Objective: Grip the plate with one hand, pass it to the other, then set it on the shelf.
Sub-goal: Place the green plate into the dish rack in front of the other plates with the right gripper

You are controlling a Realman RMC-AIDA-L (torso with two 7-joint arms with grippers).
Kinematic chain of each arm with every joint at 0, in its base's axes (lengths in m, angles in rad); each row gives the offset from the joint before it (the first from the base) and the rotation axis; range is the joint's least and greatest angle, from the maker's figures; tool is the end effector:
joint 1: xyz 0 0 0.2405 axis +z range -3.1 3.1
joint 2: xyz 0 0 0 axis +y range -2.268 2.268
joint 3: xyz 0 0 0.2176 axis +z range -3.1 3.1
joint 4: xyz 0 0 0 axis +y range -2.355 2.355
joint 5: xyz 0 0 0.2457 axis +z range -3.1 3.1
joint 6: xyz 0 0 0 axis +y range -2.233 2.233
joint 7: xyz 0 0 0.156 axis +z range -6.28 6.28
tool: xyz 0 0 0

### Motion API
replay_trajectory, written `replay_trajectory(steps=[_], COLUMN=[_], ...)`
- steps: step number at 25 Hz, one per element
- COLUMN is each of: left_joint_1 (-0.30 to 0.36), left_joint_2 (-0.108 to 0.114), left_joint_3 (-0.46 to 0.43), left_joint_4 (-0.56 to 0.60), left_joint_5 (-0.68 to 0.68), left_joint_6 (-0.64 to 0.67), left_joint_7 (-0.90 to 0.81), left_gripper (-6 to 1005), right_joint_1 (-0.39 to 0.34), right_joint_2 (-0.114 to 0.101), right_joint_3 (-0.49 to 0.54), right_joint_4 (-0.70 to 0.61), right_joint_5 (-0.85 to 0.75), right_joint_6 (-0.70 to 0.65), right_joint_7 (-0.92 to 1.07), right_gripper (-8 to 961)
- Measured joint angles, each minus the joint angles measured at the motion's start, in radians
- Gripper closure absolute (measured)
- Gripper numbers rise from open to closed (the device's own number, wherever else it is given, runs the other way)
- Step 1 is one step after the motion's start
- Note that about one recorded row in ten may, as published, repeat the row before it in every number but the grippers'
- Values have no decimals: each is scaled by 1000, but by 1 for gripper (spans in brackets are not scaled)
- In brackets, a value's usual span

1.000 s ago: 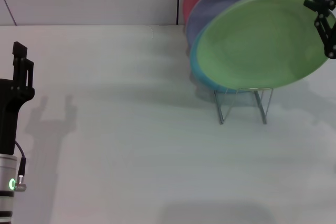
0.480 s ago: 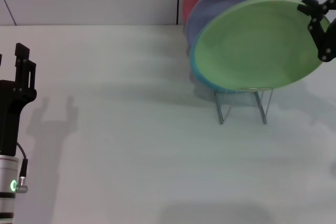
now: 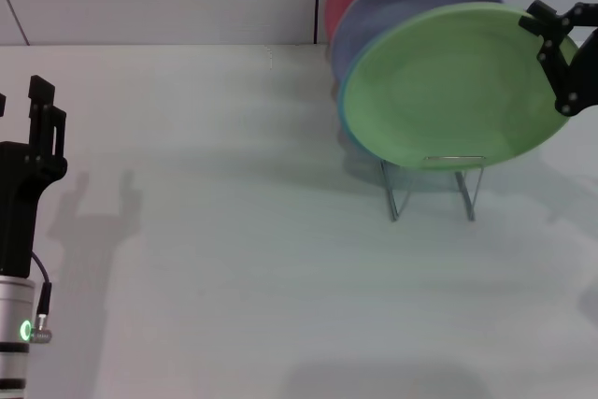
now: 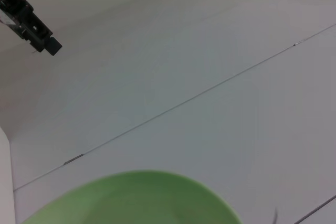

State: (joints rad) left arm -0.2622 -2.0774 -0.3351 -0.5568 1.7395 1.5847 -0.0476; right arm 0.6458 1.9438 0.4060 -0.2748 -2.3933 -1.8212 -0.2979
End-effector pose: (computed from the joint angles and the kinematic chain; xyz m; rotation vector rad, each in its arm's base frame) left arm -0.2531 0.2697 -0.0391 -1.3157 -0.5888 -1.1277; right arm 0.2619 0.3406 0.0723 -1.7935 -0.8886 0.5243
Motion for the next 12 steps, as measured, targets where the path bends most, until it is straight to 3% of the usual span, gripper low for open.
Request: replay_trajectory(steps=[12], left_joint_1=[4], left_joint_2=[1], left_joint_3=[-1], left_joint_4=[-18], left_joint_5=[0], left_joint_6=[8], left_joint_7=[3], left_gripper=[426], right_joint_1=[11], right_joint_2=[-13], right_joint_3=[-8], right_joint_4=[-6], right_joint_5=[0], right_joint_6=[-6], right_joint_7=[23], right_gripper=[898])
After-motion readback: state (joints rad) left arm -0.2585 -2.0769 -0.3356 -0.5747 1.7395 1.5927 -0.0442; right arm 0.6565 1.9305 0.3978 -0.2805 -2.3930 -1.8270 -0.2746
